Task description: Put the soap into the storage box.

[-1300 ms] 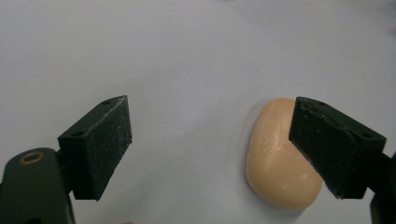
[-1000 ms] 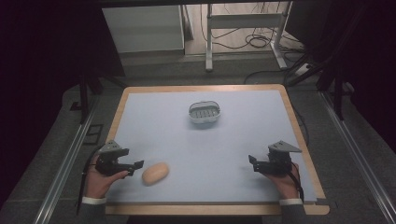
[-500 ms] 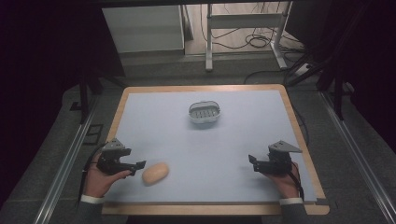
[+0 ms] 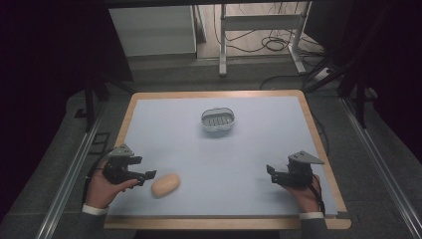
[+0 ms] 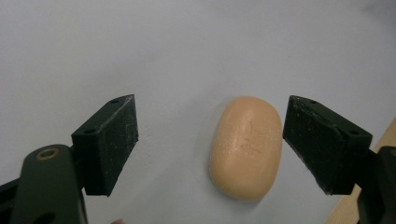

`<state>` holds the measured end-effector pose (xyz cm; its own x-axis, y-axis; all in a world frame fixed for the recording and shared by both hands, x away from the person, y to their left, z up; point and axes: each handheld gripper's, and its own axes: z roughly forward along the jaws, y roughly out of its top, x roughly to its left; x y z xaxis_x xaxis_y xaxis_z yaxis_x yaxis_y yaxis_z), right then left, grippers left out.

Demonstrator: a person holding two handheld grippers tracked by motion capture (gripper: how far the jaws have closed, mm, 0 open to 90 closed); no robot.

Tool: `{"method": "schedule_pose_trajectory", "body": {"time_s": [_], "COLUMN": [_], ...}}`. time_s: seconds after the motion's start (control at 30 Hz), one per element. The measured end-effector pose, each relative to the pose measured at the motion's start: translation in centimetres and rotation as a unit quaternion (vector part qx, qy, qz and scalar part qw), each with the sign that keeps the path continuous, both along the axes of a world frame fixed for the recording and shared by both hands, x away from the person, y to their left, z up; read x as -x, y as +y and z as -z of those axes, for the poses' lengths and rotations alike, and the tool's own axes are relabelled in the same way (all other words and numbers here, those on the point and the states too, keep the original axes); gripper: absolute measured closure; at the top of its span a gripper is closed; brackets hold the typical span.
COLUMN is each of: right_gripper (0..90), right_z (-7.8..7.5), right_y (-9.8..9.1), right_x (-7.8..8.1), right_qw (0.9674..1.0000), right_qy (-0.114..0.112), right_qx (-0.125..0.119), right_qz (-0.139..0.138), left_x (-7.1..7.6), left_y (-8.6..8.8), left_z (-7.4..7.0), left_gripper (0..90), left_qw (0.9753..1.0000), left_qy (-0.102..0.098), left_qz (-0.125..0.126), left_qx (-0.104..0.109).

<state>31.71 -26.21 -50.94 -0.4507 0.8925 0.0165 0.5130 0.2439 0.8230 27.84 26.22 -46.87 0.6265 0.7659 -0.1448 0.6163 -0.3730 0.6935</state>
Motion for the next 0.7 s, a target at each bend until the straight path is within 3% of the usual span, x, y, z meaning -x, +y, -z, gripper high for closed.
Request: {"method": "schedule_pose_trajectory", "body": {"time_s": [0.5,0.7], "right_gripper": [8.6,8.6], "right_z": [0.0,0.2], "right_y": [-0.2,0.1], "right_x": [0.5,0.2], "right_qw": [1.0000,0.9999], "right_qy": [0.001,0.003], "right_qx": [0.007,0.012], "right_qz": [-0.001,-0.003], "left_x": [-0.7,-0.8], "left_y": [-2.6,-4.0], "left_z": [-0.3,0.5], "left_gripper": [16.9,15.4], "left_qw": [0.9982,0.9955], "left_qy": [0.028,0.041], "left_qz": [0.030,0.047], "left_qx": [-0.043,-0.071]}}
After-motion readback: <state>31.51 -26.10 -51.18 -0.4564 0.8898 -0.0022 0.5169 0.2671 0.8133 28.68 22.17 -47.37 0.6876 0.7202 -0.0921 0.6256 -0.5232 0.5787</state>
